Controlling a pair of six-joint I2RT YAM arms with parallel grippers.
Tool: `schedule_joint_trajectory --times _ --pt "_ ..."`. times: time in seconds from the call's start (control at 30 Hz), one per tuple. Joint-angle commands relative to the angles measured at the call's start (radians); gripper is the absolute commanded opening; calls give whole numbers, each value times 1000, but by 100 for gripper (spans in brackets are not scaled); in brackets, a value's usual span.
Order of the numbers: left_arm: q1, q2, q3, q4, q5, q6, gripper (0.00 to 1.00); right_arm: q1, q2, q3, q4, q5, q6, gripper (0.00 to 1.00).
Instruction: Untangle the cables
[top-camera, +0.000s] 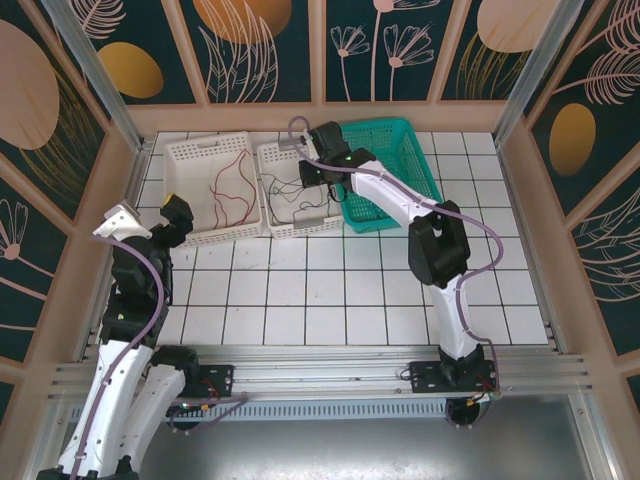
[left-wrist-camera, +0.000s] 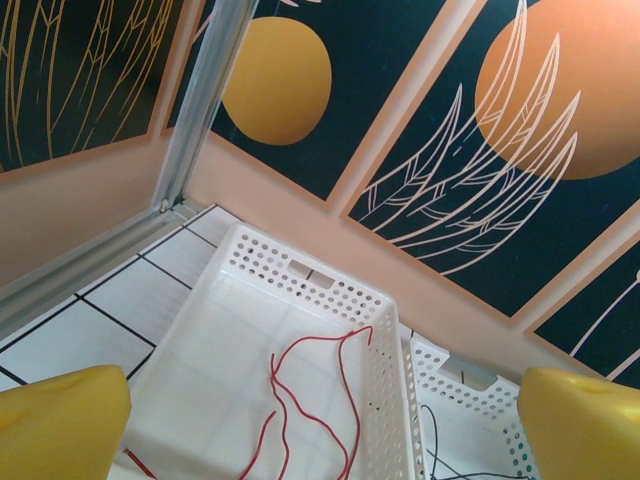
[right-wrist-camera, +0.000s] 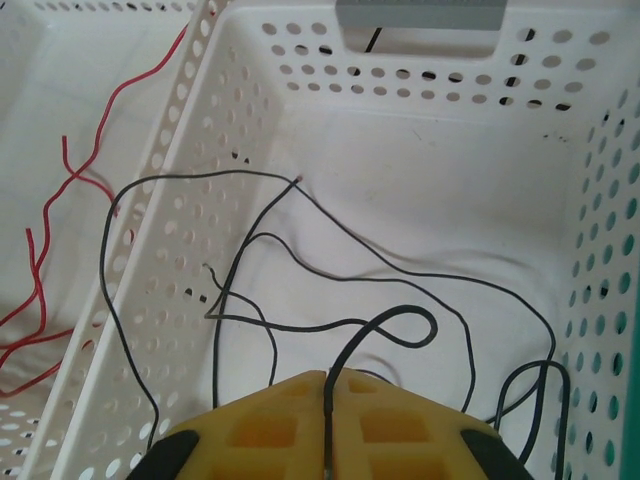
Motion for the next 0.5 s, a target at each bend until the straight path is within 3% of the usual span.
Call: schedule_joint_trajectory --times 0.0,0.47 --pt "5 0 -5 29 6 20 98 3 11 37 -42 14 -14 12" --pt "5 -1 -6 29 5 22 98 19 -51 14 -58 -37 12 30"
